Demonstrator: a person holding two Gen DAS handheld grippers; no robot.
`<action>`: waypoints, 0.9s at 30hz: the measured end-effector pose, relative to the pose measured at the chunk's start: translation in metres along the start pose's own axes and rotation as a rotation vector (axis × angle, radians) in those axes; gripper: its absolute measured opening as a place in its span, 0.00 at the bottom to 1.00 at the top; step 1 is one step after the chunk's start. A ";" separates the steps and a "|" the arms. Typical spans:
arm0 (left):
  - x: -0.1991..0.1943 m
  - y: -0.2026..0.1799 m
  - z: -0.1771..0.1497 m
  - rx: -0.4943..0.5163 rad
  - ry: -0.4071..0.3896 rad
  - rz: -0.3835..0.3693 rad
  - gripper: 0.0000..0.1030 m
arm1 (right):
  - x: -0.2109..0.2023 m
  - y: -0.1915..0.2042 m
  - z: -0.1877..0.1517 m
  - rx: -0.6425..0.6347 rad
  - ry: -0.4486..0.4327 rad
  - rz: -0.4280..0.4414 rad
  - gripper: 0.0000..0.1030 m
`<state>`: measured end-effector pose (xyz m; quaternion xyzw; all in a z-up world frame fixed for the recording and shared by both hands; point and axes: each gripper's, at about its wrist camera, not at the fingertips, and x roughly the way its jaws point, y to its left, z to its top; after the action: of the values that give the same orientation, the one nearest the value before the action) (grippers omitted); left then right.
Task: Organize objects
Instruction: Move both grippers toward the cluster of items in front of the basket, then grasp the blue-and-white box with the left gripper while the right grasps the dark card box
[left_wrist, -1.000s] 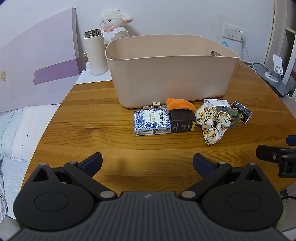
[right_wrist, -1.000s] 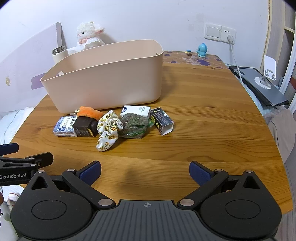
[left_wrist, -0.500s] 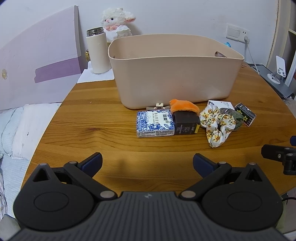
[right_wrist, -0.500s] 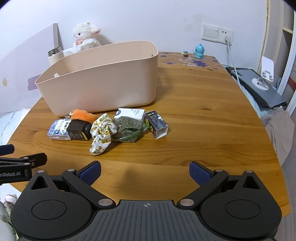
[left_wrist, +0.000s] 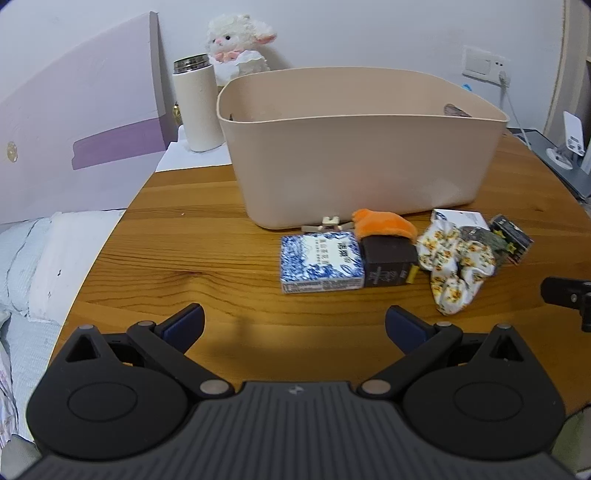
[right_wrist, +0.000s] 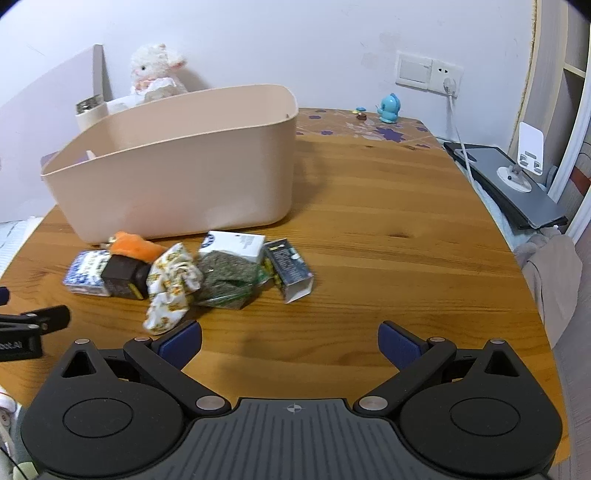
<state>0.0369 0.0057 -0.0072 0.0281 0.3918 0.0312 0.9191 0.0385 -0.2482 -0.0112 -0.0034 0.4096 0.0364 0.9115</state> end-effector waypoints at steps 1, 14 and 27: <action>0.003 0.001 0.001 -0.002 0.000 0.007 1.00 | 0.003 -0.002 0.001 0.000 0.003 -0.006 1.00; 0.046 0.000 0.010 0.004 0.030 0.029 1.00 | 0.056 -0.023 0.015 -0.062 0.045 -0.089 0.98; 0.072 -0.008 0.018 -0.014 0.015 0.007 1.00 | 0.081 -0.016 0.031 -0.107 0.014 0.020 0.70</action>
<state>0.1002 0.0027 -0.0471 0.0226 0.3982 0.0374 0.9163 0.1158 -0.2581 -0.0514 -0.0484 0.4136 0.0674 0.9067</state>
